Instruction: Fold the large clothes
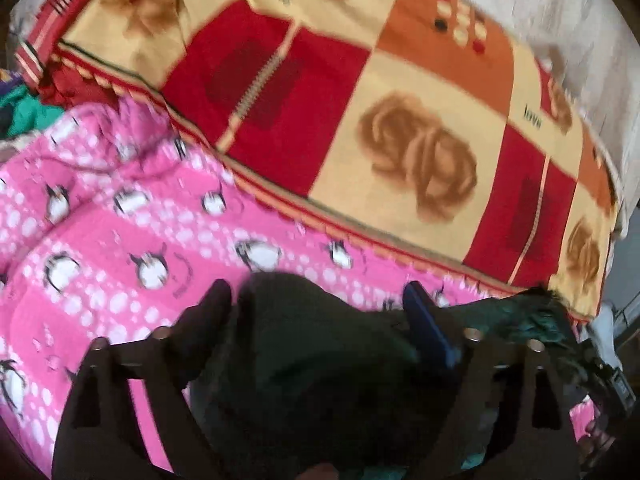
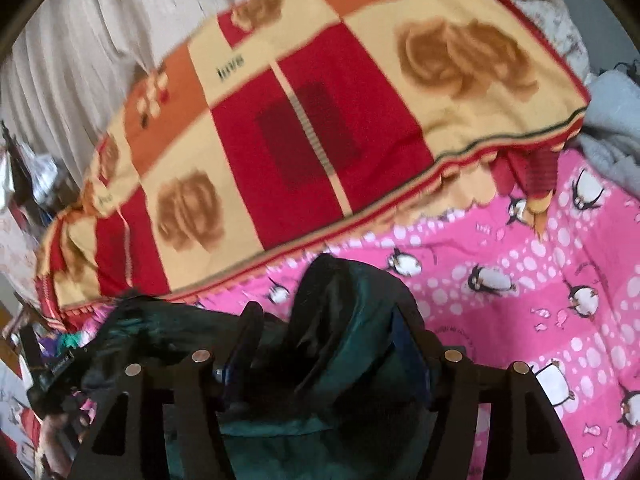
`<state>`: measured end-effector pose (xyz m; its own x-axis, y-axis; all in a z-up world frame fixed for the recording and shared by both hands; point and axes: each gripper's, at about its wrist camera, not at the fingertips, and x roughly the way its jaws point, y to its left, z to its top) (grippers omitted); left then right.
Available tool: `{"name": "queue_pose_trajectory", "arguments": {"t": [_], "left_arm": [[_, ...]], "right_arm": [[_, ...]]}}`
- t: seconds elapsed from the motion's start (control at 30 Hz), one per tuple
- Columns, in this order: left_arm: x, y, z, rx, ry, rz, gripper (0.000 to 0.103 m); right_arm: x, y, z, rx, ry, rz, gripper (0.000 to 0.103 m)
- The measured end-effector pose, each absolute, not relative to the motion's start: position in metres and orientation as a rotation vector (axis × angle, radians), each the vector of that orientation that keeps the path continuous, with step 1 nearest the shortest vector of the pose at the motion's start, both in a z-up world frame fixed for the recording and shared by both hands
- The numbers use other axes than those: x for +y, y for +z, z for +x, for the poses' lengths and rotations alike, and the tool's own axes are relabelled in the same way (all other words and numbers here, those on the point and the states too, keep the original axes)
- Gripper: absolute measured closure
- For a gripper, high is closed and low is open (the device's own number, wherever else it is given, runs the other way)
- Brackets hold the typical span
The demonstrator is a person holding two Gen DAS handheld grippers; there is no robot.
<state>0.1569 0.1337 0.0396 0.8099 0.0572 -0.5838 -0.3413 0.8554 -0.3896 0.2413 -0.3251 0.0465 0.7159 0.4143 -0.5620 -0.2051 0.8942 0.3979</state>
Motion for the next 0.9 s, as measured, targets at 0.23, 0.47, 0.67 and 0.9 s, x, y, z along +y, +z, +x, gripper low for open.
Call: {"name": "queue_pose_trajectory", "arguments": {"t": [0.23, 0.47, 0.67, 0.9], "left_arm": [[0.131, 0.057, 0.139, 0.474, 0.232, -0.515, 0.010], [0.094, 0.033, 0.174, 0.647, 0.176, -0.403, 0.010], [0.084, -0.001, 0.198, 0.783, 0.232, -0.312, 0.010], [0.077, -0.020, 0.209, 0.834, 0.248, -0.247, 0.005]], "right_arm": [[-0.302, 0.072, 0.216, 0.561, 0.328, 0.154, 0.040], [-0.246, 0.049, 0.220, 0.652, 0.388, -0.089, 0.040], [-0.248, 0.006, 0.252, 0.868, 0.370, -0.066, 0.040], [-0.248, -0.026, 0.268, 0.936, 0.381, -0.071, 0.034]]}}
